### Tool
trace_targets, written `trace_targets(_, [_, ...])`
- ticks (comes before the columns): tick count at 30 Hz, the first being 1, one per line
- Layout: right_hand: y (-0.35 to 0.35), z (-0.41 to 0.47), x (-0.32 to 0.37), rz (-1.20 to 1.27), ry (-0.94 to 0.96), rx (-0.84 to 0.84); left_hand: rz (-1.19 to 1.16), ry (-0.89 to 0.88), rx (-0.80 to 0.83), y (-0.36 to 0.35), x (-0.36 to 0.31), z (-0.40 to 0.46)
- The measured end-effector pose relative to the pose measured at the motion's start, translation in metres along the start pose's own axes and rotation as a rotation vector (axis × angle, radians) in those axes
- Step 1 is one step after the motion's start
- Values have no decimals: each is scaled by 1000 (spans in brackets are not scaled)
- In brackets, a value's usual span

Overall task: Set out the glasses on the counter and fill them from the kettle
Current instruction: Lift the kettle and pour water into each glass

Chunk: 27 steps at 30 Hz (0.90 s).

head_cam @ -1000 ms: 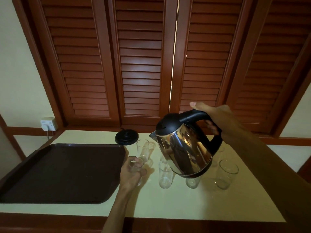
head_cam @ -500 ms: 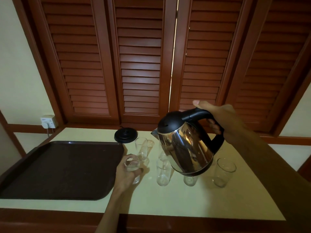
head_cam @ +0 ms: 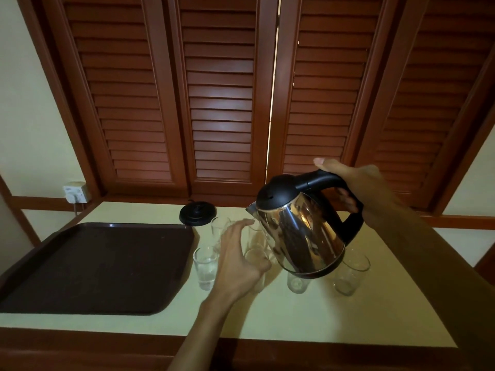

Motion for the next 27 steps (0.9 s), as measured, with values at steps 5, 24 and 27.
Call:
trace_targets(5, [10,-3,0,-5,18,2,-29,195,8,-30,33,-3])
trace_targets(24, [41,-7,-9,-78,68,63,-179,359,-87,-60,38,-10])
trace_targets(27, [44,-9,-8,-107,102,116,-145,332,-110,-58,27,-11])
Point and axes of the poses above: each hand's wrist, its own z-axis towards the middle knuckle, its own y-axis out of the back of the hand, x = y × z, the point moved 2 cm from there along z, towards the middle knuckle, and after that the axes turned 3 degrees about y, right-handed, at the moved point
